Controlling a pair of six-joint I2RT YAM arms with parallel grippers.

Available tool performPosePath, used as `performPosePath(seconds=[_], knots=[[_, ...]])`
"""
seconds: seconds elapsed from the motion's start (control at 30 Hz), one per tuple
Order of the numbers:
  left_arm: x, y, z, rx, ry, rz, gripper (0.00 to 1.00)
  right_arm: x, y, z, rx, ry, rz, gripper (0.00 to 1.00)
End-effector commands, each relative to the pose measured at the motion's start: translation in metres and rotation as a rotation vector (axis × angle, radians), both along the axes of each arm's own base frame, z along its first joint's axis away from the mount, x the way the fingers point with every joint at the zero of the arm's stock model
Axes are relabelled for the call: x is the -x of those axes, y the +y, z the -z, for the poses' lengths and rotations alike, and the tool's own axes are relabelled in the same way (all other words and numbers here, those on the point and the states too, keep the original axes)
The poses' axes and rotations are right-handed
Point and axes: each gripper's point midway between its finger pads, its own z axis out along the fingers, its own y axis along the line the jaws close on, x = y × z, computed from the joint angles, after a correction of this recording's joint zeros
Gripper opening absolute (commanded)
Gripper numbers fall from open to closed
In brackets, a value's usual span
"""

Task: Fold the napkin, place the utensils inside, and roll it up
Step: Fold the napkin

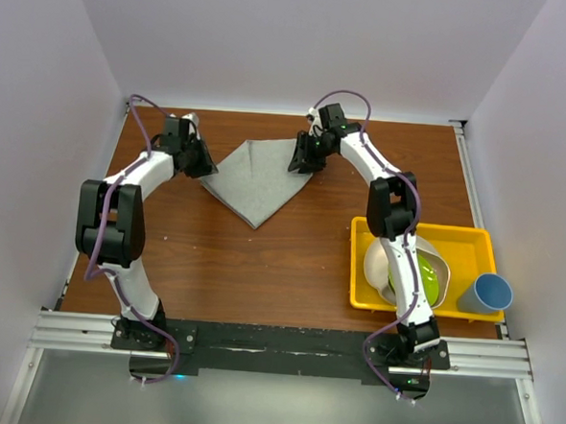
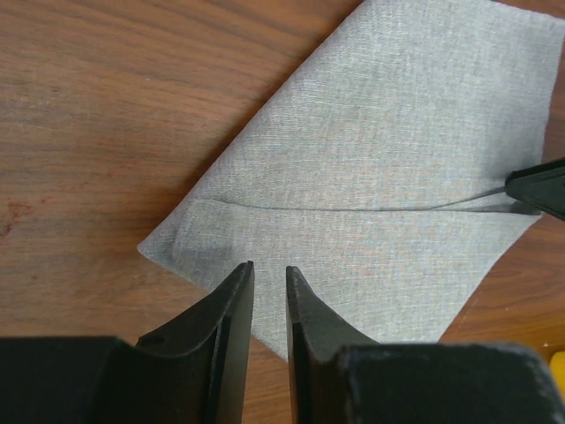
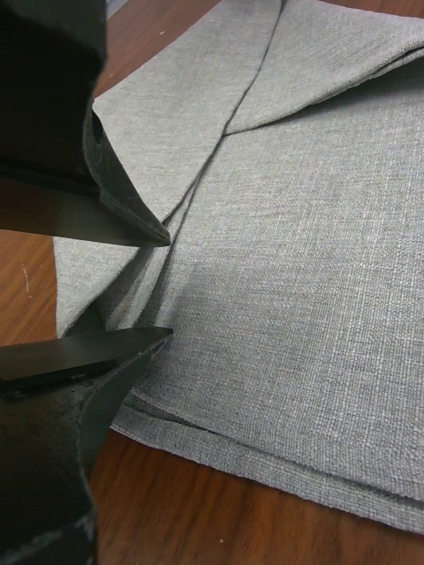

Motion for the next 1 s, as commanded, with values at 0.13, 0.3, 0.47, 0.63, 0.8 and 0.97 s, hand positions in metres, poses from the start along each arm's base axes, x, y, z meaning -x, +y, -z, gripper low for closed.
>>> performPosePath(seconds=[0.13,0.3,0.47,0.63,0.8,0.97], knots=[[-0.015,-0.001,-0.007,0.025,0.009,-0.011,0.26,0.006,-0.014,-0.025,0.067,-0.046,-0.035,0.46],[-0.018,0.011,0.007,-0.05,0.061,-0.029,0.24,0.01,-0.017,-0.036,0.08,-0.059,-0.051,0.46],[-0.016,0.026,0.015,-0.107,0.081,-0.052,0.24,0.017,-0.019,-0.037,0.082,-0.048,-0.069,0.45],[-0.013,0.027,0.012,-0.101,0.074,-0.048,0.22,0.023,-0.023,-0.044,0.09,-0.051,-0.077,0.45],[-0.011,0.023,0.003,-0.084,0.043,-0.035,0.23,0.026,-0.028,-0.05,0.093,-0.053,-0.073,0.45],[-0.015,0.016,-0.007,-0.054,0.022,-0.009,0.25,0.02,-0.032,-0.062,0.122,-0.084,-0.07,0.45]])
